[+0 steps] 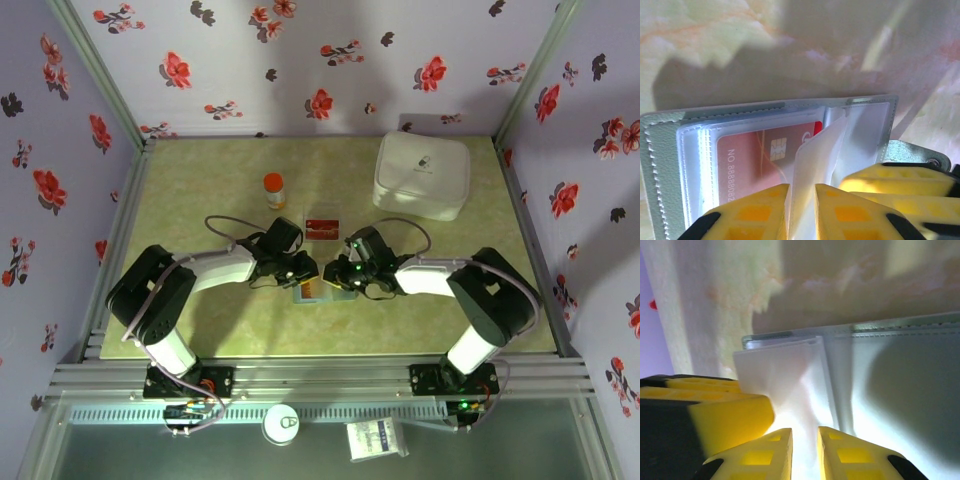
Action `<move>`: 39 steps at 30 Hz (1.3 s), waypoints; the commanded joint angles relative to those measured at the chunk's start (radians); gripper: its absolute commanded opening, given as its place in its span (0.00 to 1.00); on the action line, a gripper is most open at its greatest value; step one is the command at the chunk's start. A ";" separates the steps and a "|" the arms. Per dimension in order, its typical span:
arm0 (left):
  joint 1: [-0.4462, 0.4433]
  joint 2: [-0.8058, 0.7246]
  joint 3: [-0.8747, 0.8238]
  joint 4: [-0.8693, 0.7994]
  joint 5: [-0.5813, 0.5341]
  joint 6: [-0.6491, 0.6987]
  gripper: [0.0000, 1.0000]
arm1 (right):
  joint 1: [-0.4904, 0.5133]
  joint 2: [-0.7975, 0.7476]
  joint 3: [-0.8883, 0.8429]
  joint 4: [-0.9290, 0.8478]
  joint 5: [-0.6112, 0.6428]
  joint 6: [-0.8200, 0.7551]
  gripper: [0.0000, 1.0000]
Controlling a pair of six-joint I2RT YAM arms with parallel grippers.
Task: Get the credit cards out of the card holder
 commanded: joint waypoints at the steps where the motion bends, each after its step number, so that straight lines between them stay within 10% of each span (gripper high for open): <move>1: -0.008 -0.034 0.026 0.001 0.017 -0.012 0.18 | -0.018 -0.079 0.004 -0.094 0.040 -0.040 0.21; 39: -0.124 0.267 0.299 -0.021 0.078 -0.001 0.30 | -0.140 -0.425 -0.047 -0.418 0.113 -0.152 0.26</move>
